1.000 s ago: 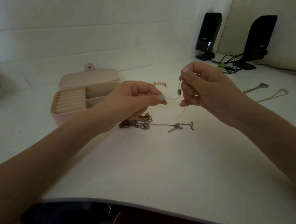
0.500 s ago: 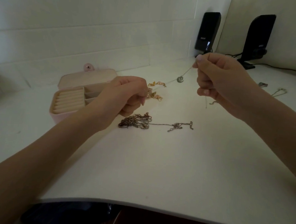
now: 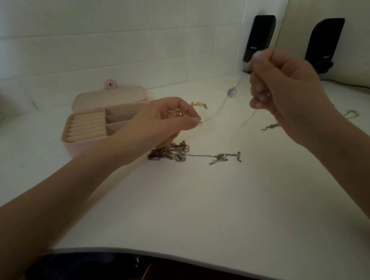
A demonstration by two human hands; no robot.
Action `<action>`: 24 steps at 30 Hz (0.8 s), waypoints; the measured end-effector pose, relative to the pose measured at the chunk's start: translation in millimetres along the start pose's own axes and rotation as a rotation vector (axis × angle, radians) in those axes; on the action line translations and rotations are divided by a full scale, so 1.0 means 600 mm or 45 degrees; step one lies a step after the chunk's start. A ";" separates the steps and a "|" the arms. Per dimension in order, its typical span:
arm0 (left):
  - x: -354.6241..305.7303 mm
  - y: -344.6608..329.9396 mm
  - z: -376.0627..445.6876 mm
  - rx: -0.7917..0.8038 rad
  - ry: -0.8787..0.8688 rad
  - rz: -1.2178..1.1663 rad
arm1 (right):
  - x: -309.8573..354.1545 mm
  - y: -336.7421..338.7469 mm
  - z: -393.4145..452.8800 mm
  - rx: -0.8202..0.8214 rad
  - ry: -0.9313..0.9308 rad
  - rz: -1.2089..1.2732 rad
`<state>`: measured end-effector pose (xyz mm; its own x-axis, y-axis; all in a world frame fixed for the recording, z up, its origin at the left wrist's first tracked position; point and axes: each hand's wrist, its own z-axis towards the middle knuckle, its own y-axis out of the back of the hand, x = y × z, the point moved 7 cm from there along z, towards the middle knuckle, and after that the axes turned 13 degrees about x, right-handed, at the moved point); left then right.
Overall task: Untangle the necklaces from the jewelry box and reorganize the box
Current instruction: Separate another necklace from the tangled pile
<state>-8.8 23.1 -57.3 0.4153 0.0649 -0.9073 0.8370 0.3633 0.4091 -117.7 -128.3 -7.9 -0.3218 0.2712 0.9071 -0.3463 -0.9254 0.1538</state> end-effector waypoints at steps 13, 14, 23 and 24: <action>-0.019 -0.020 0.001 0.009 -0.127 0.196 | 0.026 -0.029 -0.006 0.231 0.235 -0.480; -0.026 -0.024 0.002 -0.004 -0.168 0.158 | 0.026 -0.036 -0.008 0.259 0.232 -0.471; -0.036 -0.041 0.005 -0.033 -0.270 0.050 | 0.021 -0.053 -0.011 0.292 0.211 -0.379; -0.033 -0.037 0.006 -0.050 -0.272 0.041 | 0.024 -0.051 -0.010 0.263 0.216 -0.406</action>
<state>-34.3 10.4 -48.1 0.5115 -0.1199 -0.8509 0.8093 0.4001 0.4301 -117.2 -94.7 -2.1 -0.3738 0.5769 0.7262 -0.2734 -0.8168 0.5081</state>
